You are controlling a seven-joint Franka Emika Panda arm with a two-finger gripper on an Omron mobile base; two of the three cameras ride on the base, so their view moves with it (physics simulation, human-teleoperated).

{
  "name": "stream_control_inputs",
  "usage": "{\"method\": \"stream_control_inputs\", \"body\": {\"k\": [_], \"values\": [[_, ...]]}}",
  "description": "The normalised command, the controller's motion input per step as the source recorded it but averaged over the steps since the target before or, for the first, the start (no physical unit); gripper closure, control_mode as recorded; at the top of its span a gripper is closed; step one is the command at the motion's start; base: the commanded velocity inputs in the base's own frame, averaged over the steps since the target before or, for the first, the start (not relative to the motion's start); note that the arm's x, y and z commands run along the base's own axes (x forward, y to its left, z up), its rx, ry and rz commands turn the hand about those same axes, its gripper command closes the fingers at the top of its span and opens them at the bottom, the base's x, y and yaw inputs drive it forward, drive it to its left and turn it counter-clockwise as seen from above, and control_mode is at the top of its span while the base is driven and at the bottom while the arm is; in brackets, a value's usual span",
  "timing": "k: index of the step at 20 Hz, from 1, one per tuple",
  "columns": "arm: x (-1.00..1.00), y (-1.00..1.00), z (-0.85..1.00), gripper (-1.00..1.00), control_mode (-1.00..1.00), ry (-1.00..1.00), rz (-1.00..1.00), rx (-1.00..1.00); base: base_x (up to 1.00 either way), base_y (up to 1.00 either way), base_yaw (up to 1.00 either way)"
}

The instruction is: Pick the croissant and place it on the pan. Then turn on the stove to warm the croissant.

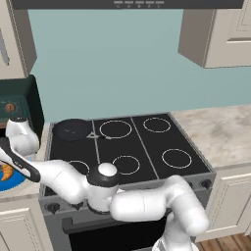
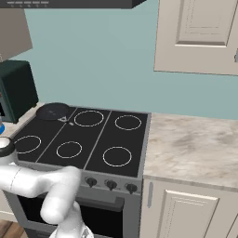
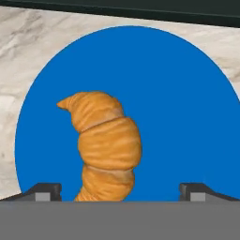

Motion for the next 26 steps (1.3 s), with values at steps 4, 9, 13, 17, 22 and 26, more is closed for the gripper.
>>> {"method": "stream_control_inputs", "body": {"k": [4,9,13,17,22,26], "values": [[0.20,0.18,-0.13,-1.00,-1.00,0.14,0.00,-0.11,0.00,0.00,0.00],[0.21,0.26,-0.17,-1.00,-1.00,0.13,0.00,-0.14,0.00,0.00,0.00],[0.19,0.35,-0.18,-1.00,-1.00,0.13,0.00,-0.17,0.00,0.00,0.00],[0.20,0.50,-0.17,-1.00,-1.00,0.13,0.00,-0.19,0.00,0.00,0.00],[0.22,0.75,-0.22,1.00,-1.00,0.17,0.00,-0.31,0.00,0.00,0.00],[0.29,0.76,-0.25,1.00,-1.00,0.24,0.00,-0.42,0.00,0.00,0.00]]}}
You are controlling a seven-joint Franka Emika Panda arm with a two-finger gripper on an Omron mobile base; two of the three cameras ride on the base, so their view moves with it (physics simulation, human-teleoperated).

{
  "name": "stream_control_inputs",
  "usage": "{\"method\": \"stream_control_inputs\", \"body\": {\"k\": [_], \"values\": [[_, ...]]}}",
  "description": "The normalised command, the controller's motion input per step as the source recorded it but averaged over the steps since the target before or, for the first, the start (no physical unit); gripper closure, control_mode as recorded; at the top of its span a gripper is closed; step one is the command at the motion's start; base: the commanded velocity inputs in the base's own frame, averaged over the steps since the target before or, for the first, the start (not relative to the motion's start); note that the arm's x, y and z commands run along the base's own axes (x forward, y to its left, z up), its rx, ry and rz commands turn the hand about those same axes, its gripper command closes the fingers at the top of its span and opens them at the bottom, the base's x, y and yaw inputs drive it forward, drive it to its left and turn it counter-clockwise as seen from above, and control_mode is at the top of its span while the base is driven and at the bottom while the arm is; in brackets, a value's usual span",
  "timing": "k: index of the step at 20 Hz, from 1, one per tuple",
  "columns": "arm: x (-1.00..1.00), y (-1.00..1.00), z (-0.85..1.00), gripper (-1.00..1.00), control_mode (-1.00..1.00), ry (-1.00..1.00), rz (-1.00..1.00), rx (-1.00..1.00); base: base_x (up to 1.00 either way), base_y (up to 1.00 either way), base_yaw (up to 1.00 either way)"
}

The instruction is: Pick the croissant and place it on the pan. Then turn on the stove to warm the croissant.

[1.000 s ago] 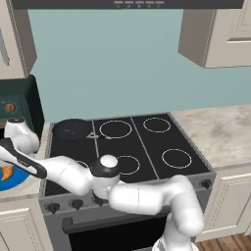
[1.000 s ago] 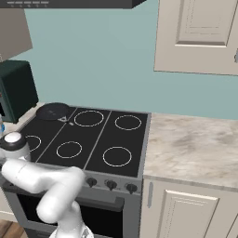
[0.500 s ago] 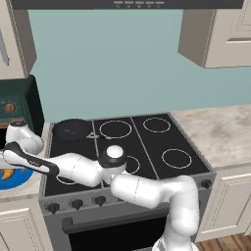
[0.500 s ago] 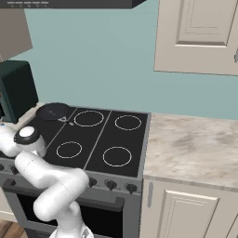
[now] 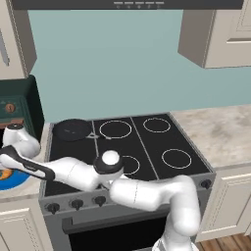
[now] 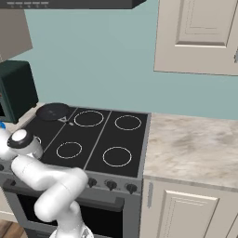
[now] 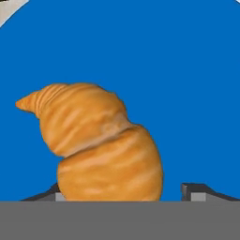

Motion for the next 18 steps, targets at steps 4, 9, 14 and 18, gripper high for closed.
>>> {"method": "stream_control_inputs", "body": {"k": [4,9,14,18], "values": [[0.30,0.62,-0.17,1.00,-1.00,0.29,0.00,-0.43,0.00,0.00,0.00],[0.05,0.12,0.00,1.00,-1.00,0.14,-0.01,-0.34,0.00,0.00,0.00],[0.01,0.00,0.14,1.00,-1.00,0.10,-0.01,-0.32,0.00,0.00,0.00],[0.00,0.00,0.89,1.00,-1.00,-0.10,0.00,-0.18,0.00,0.00,0.00]]}}
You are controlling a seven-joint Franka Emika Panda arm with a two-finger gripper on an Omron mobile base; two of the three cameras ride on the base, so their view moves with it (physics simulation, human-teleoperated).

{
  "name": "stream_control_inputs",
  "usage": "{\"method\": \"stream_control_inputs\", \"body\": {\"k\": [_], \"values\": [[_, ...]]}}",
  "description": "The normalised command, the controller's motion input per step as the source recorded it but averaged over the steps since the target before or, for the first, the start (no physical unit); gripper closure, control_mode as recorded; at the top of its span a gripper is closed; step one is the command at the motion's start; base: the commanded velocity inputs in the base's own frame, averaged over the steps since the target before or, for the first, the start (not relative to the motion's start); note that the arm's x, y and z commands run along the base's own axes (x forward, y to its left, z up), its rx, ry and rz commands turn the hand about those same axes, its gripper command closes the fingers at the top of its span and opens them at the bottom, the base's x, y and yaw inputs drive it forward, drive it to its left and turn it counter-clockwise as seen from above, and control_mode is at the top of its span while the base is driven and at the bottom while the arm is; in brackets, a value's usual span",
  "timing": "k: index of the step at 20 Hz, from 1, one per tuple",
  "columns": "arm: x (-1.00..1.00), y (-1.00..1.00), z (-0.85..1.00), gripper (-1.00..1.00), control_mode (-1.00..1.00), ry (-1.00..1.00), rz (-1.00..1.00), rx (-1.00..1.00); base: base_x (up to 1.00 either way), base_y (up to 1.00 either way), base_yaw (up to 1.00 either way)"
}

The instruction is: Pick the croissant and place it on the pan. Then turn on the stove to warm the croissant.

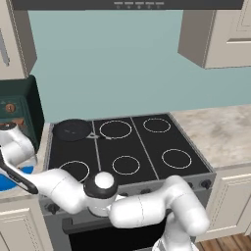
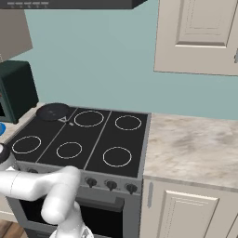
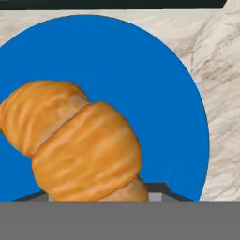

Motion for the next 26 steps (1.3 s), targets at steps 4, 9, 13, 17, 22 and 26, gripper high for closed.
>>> {"method": "stream_control_inputs", "body": {"k": [4,9,13,17,22,26], "values": [[-0.01,-0.03,1.00,1.00,-1.00,-0.21,0.00,-0.11,0.00,0.00,0.00],[-0.13,-0.56,0.82,1.00,-1.00,-0.18,0.00,-0.02,0.00,0.00,0.00],[-0.06,-0.99,0.41,1.00,-1.00,-0.13,-0.05,0.00,0.00,0.00,0.00],[0.00,-1.00,0.24,1.00,-1.00,-0.10,-0.11,0.02,0.00,0.00,0.00],[0.00,-0.99,0.26,1.00,-1.00,-0.09,-0.07,0.05,0.00,0.00,0.00],[0.00,-0.86,0.29,1.00,-1.00,-0.12,0.01,0.02,0.00,0.00,0.00]]}}
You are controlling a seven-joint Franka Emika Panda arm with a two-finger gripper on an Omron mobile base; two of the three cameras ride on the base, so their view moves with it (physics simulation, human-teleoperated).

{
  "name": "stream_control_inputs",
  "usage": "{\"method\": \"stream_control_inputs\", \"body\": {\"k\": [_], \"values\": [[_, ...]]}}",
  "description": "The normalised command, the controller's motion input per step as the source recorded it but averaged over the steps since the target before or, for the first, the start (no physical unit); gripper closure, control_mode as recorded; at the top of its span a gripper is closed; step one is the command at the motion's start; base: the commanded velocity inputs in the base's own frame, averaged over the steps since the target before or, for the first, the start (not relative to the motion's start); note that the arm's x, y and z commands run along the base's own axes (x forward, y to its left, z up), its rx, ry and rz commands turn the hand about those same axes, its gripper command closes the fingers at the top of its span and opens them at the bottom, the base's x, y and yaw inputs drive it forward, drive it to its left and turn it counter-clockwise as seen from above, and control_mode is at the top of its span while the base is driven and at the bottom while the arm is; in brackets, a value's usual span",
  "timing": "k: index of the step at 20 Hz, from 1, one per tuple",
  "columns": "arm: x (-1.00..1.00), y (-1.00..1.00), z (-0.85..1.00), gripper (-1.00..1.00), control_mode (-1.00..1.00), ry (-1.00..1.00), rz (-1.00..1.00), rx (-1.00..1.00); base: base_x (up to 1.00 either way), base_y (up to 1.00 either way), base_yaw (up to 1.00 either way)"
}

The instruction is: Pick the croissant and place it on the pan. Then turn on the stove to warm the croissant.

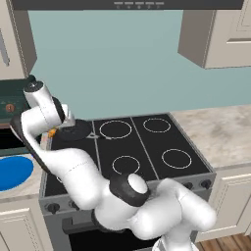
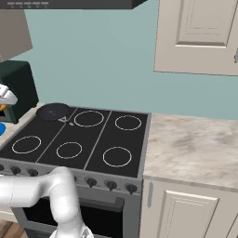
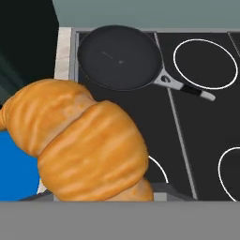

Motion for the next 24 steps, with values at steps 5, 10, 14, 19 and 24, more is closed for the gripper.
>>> {"method": "stream_control_inputs", "body": {"k": [5,10,14,19,24], "values": [[0.00,-0.81,0.12,1.00,-1.00,-0.14,0.13,0.01,0.00,0.00,0.00],[0.00,-0.97,0.00,1.00,-1.00,-0.11,0.20,0.04,0.00,0.00,0.00],[0.09,-0.91,0.00,1.00,-1.00,-0.02,0.24,0.11,0.00,0.00,0.00],[0.46,-0.59,0.00,1.00,-1.00,0.00,0.33,0.11,0.00,0.00,0.00],[0.85,-0.09,0.00,1.00,-1.00,0.05,0.23,0.06,0.00,0.00,0.00]]}}
